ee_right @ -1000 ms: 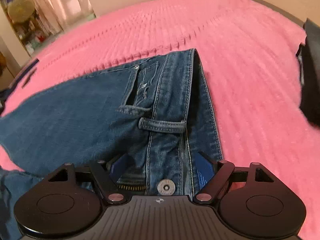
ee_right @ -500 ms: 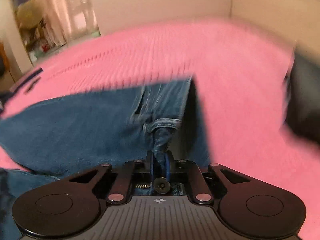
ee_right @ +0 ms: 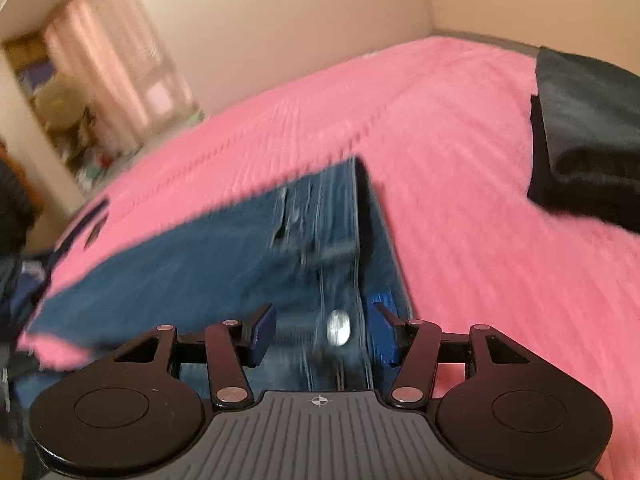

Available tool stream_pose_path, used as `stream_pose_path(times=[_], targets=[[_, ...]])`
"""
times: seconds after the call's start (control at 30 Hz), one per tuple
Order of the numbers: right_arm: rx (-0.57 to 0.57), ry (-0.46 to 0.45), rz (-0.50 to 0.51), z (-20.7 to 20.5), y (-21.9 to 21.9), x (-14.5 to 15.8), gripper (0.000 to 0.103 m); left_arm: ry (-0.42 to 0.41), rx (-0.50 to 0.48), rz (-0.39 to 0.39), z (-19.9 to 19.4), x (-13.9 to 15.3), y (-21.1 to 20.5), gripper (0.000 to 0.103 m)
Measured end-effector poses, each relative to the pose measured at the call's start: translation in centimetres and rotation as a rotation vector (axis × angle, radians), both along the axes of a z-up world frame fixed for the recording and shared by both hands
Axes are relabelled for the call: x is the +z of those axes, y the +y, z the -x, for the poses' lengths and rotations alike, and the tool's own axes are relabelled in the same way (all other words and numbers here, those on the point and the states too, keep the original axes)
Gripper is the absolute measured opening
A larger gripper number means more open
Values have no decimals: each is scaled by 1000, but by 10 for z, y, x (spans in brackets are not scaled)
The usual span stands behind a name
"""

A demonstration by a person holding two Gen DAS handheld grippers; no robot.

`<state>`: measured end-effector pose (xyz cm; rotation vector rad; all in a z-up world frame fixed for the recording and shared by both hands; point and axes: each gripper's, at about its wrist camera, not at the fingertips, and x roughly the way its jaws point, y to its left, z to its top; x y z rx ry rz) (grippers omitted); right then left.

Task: Fold clothes
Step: 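Grasp the jeans waistband at the button with the right tool and straighten it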

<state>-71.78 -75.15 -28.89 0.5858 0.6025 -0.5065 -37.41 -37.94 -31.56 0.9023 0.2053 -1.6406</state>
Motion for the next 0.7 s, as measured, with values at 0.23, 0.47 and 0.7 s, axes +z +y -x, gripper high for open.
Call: stream_pose_path(times=[0.23,0.47,0.7], targets=[[-10,65,24,0,24,-20,26,9,2,5,6,-2,3,35],[25,48,224,-30,33,18,21,16,38,7,1,-1,3,35],[20,205,146,-57,-1,-32,40,23,73,9,-5,2,5,36]])
